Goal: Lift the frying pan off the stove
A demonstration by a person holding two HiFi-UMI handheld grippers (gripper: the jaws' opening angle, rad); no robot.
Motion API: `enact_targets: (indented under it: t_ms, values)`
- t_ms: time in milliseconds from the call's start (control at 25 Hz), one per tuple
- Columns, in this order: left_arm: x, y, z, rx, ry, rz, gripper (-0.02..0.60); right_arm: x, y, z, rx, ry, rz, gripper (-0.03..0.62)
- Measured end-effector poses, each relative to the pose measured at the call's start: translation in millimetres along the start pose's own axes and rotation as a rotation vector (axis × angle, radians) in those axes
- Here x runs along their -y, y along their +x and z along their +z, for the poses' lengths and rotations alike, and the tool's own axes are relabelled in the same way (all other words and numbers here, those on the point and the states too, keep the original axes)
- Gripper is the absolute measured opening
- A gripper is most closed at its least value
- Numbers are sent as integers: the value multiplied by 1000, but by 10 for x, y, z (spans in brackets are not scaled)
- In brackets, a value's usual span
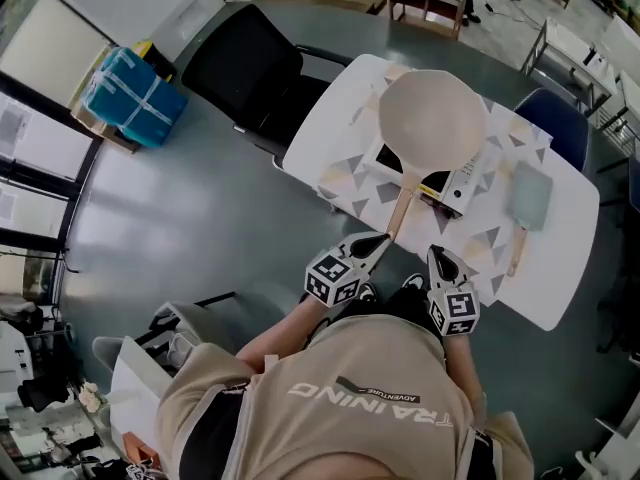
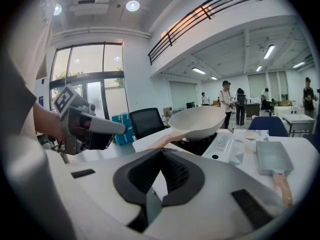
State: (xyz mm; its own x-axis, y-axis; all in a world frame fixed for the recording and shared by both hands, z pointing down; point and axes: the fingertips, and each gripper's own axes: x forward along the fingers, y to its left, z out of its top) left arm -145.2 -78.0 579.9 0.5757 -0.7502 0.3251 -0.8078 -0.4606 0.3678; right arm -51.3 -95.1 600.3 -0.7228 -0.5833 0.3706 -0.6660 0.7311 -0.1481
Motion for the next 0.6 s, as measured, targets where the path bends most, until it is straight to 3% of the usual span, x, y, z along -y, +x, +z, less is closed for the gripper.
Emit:
enact_targets:
  t_ms: [240, 600]
  values:
    - [-299, 433, 201, -37, 7, 42, 0, 430, 197, 52, -5, 30, -7, -3]
    - [-762, 989, 527, -72, -1, 155, 0, 1081, 798, 426, 57, 13, 94, -3]
